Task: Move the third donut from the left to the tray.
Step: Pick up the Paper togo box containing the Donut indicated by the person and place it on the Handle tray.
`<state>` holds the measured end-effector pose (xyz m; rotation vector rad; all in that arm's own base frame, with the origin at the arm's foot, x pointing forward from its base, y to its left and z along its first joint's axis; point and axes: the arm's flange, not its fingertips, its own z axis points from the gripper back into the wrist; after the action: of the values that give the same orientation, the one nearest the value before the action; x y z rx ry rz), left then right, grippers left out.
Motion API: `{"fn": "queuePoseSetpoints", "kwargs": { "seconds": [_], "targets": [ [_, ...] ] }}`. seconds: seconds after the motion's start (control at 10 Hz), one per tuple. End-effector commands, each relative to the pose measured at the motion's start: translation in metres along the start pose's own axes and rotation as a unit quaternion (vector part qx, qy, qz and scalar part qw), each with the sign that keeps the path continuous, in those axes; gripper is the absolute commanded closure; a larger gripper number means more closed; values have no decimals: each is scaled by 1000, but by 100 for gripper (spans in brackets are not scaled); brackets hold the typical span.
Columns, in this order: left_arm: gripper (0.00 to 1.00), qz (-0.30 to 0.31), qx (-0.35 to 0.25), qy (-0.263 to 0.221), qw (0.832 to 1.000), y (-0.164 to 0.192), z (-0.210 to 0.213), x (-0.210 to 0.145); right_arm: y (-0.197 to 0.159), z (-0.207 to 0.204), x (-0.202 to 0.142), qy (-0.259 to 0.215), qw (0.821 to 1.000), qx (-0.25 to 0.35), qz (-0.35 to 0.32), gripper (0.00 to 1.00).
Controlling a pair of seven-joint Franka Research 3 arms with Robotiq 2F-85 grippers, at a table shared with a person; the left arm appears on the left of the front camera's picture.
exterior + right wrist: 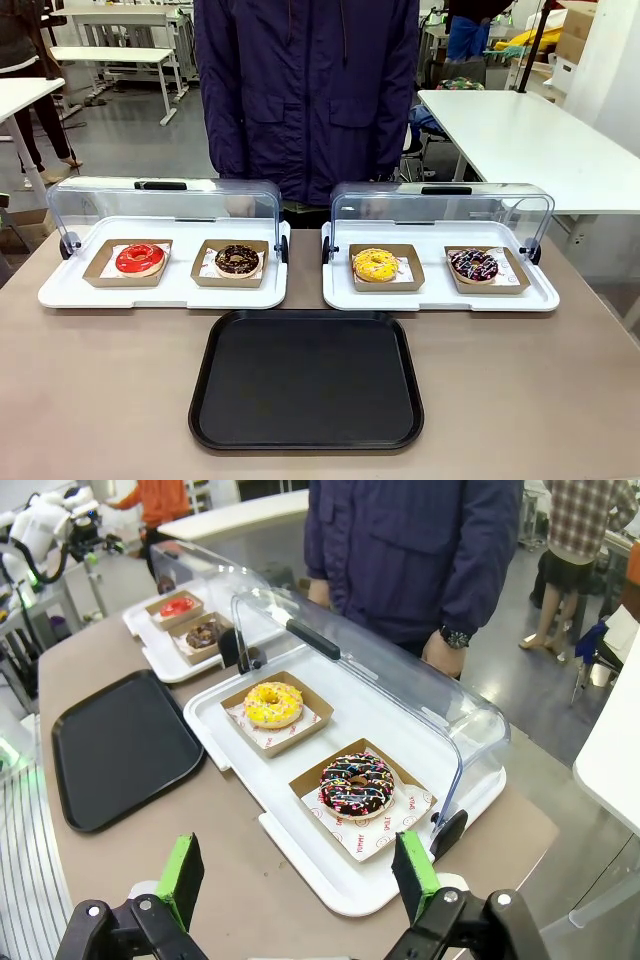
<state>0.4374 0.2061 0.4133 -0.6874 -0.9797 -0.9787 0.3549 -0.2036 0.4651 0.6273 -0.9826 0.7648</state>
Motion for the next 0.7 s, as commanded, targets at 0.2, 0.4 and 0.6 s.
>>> {"fn": "queuePoseSetpoints", "kwargs": {
  "seconds": [0.2, 0.4, 0.6],
  "targets": [
    [0, 3, -3, 6, 1000, 0, 1, 2, 0, -1, 2, -6, 1000, 1, 0, 0],
    [0, 3, -3, 6, 1000, 0, 1, 2, 0, -1, 2, -6, 1000, 1, 0, 0],
    [0, 3, -3, 6, 1000, 0, 1, 2, 0, -1, 2, -6, 1000, 1, 0, 0]
  ]
}}
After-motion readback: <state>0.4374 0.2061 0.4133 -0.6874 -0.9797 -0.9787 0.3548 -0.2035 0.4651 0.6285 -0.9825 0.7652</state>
